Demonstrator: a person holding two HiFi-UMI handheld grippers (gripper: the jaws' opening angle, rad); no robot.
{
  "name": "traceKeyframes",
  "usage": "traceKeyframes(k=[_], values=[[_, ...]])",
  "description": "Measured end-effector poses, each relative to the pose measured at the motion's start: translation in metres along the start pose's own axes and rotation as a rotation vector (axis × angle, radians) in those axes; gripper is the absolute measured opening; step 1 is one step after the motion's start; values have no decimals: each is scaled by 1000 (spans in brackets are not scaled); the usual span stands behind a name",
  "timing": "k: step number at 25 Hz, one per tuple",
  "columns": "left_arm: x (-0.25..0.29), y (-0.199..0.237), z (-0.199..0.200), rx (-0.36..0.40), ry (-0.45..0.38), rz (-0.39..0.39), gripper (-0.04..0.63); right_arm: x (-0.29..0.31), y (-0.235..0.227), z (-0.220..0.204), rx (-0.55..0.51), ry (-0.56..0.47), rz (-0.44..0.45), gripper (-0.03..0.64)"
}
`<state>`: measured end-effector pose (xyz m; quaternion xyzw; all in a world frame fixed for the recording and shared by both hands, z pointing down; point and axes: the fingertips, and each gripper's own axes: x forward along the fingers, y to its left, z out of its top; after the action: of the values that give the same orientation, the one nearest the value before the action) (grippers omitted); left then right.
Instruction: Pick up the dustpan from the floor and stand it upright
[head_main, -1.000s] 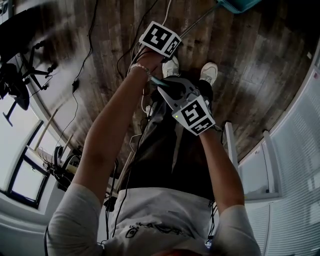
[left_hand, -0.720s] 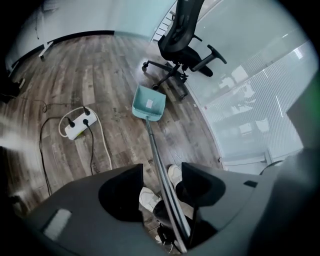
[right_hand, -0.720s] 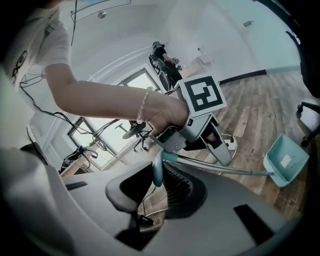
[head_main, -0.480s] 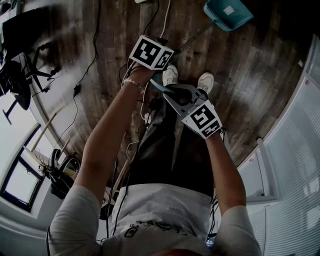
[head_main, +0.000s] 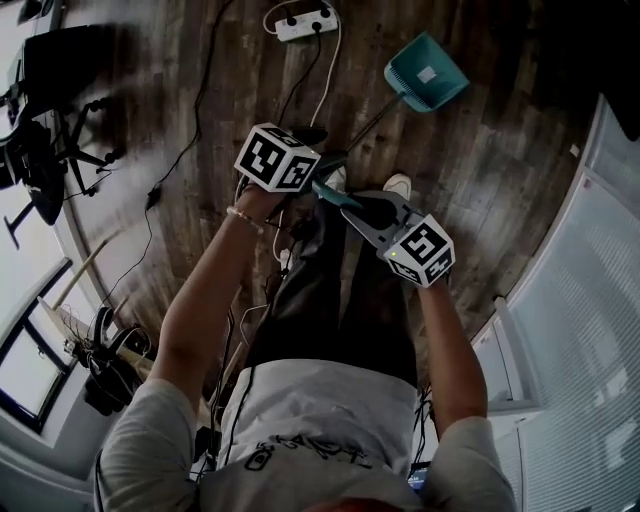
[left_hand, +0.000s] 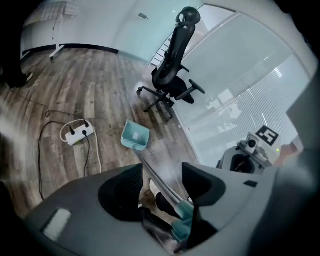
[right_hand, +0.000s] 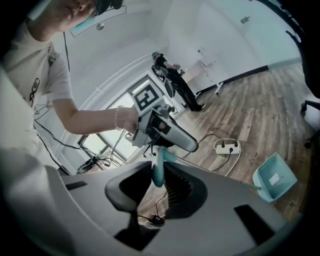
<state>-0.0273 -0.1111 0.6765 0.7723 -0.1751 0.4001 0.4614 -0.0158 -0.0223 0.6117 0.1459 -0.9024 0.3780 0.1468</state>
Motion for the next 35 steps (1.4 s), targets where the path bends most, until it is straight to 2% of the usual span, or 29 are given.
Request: traceKeyframes(k=[6, 12, 19, 22, 30, 35], values=[[-41, -44, -9, -2, -51, -55, 245, -28, 7, 15, 83, -13, 12, 66], [-64, -73, -11, -47, -113, -88, 245, -49, 18, 22, 144, -18, 40, 69], [-63, -94, -25, -35, -90, -76, 244, -70, 24, 14, 198, -18, 24, 74], [-60, -97, -23, -19, -95, -56, 244, -76, 20, 13, 212, -27, -44, 78], [-70, -102, -9, 60, -96, 63, 244, -113, 4, 39, 152, -17, -329, 114], [-114, -126, 26, 110, -206, 101, 244, -164, 5, 90, 43, -62, -477, 114]])
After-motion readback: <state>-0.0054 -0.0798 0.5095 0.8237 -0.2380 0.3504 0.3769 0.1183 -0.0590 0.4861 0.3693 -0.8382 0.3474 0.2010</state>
